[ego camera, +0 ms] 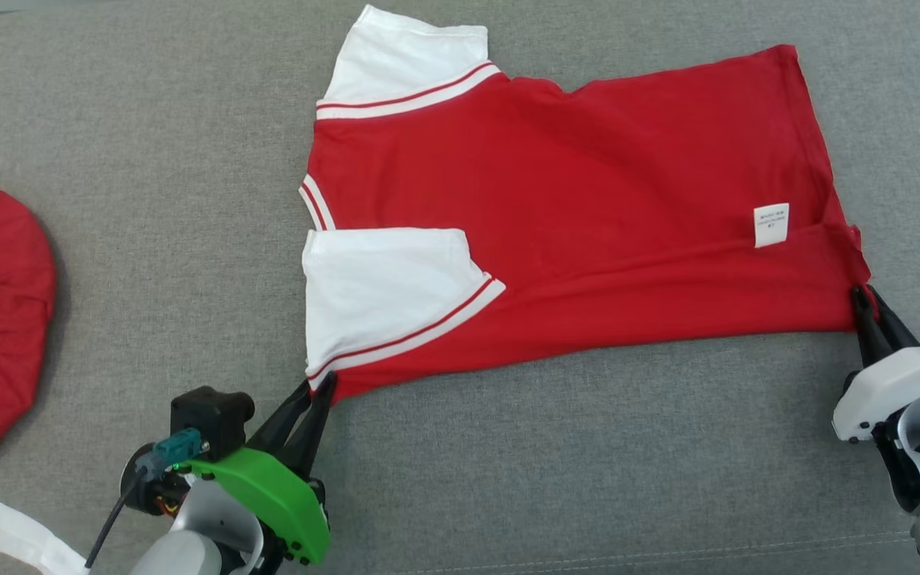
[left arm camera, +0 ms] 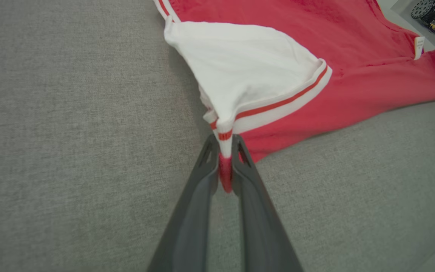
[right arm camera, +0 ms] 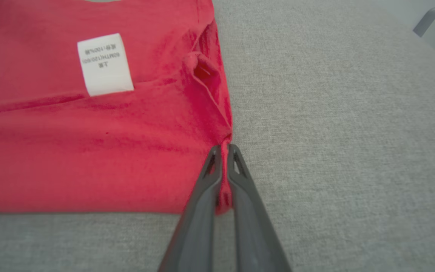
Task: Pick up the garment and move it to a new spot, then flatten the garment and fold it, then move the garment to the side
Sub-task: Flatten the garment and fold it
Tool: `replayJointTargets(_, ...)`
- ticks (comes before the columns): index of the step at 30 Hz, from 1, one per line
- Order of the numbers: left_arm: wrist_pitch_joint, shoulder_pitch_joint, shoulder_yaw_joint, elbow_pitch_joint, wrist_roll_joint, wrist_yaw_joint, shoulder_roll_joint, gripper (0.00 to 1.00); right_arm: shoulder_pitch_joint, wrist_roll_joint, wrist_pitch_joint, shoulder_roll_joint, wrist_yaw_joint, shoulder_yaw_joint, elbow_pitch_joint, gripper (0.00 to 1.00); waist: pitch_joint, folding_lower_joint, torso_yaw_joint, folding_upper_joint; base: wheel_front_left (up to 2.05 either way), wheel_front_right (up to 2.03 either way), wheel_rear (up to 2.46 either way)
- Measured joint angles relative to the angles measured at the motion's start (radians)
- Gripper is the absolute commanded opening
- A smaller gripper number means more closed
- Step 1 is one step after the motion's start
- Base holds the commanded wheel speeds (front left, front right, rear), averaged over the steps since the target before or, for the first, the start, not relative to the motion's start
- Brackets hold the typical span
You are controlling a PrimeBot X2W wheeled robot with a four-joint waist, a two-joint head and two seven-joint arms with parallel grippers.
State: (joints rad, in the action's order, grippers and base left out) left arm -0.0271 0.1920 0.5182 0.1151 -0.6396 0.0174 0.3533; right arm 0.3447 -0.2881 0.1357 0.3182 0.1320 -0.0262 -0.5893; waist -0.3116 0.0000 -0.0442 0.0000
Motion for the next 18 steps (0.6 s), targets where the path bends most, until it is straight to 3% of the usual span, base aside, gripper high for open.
replayJointTargets(9,-0.042,-0.109,0.017,-0.094,0.010,0.022,0.066,0.00,-0.146,-0.024,-0.047,0.027,0.000,0.003,0.117,0.00,0.036,0.0000,0.015,0.0000,0.00,0.00,0.00)
replayJointTargets(18,-0.062,-0.179,0.040,-0.132,0.009,0.061,0.073,0.00,-0.299,-0.013,-0.103,-0.003,0.000,-0.047,0.248,0.00,0.058,0.0000,0.015,0.0000,0.00,0.00,0.00)
